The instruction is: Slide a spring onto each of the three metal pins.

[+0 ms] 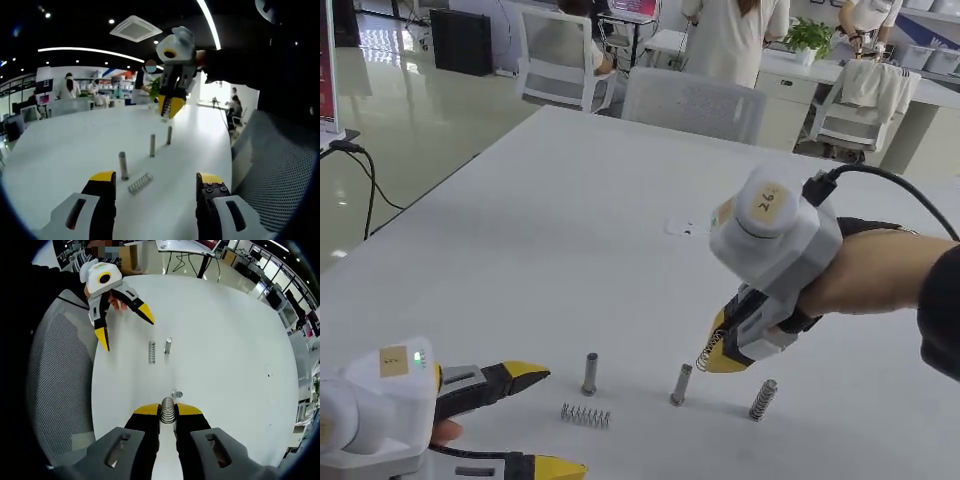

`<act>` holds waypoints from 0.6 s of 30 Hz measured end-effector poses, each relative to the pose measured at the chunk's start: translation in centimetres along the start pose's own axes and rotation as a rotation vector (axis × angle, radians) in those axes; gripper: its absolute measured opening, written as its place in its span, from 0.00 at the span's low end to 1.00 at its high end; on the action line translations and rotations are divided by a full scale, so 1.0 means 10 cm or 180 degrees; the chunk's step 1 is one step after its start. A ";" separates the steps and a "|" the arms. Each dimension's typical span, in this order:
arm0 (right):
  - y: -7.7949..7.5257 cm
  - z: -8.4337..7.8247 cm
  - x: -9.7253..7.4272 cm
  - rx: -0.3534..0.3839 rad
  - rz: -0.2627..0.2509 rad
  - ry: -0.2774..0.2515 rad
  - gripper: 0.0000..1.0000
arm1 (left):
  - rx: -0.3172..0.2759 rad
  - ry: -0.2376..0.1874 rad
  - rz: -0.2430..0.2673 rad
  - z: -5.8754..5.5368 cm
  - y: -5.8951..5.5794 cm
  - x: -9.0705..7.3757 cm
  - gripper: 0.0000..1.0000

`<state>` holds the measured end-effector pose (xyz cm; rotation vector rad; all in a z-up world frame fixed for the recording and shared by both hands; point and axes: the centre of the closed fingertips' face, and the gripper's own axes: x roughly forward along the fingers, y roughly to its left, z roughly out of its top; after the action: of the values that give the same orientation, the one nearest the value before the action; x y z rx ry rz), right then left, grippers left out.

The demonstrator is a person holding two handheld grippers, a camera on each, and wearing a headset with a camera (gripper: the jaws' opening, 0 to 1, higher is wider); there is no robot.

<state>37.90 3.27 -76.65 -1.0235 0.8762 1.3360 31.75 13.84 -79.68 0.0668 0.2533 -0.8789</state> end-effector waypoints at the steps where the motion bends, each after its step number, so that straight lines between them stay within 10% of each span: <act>1: -0.02 0.00 0.01 0.0002 -0.0002 0.0010 0.09 | -0.0001 -0.0001 0.0004 0.00 0.00 0.00 0.60; 18: -0.17 -0.04 0.29 -0.0168 -0.0058 0.0208 0.09 | -0.0008 -0.0001 0.0031 -0.02 -0.02 -0.02 0.60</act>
<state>39.79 3.96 -79.32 -1.1189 0.8823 1.3227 31.41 13.93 -79.84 0.0654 0.2535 -0.8688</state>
